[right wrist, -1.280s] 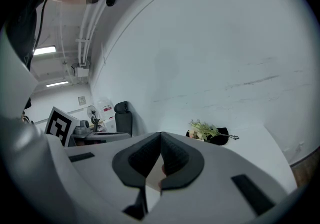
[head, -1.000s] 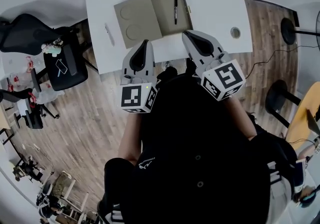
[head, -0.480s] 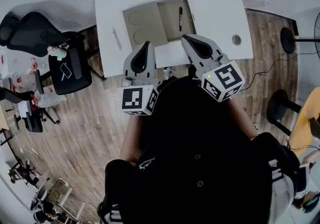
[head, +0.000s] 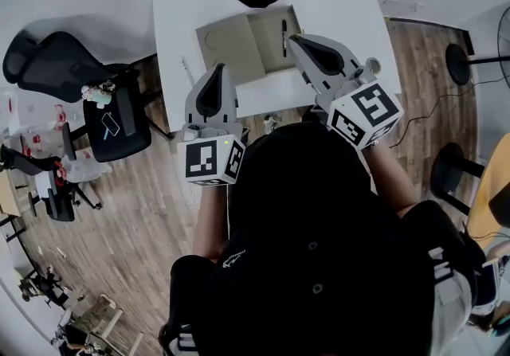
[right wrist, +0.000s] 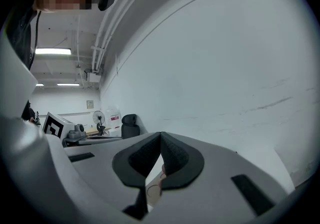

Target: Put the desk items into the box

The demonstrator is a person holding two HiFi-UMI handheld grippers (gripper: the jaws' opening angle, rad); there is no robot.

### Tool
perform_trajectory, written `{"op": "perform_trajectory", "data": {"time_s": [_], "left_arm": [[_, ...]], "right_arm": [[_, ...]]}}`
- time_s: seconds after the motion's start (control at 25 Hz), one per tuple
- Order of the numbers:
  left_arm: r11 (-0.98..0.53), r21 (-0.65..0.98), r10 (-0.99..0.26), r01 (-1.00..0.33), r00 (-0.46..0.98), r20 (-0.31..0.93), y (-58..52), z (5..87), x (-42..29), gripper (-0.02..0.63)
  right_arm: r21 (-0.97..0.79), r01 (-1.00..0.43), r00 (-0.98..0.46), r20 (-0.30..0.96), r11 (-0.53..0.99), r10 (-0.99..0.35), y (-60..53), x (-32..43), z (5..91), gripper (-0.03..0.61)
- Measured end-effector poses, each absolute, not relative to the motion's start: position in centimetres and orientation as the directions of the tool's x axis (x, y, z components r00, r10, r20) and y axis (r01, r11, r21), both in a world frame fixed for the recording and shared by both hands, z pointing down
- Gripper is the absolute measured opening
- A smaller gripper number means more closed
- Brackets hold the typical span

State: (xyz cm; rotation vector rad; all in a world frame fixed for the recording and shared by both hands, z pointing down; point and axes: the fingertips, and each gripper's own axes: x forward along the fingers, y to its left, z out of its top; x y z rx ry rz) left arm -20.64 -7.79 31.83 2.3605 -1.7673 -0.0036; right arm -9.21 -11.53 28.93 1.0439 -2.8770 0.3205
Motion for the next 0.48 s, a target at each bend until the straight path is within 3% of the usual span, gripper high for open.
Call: {"op": "perform_trajectory", "data": {"time_s": [0.48], "left_arm": [[-0.251, 0.136, -0.962, -0.958, 0.263, 0.072, -8.6, 30.0, -20.8, 0.008]], "right_arm": [[-0.122, -0.639, -0.769, 0.09, 0.759, -0.633, -12.4, -8.7, 26.1, -0.002]]}}
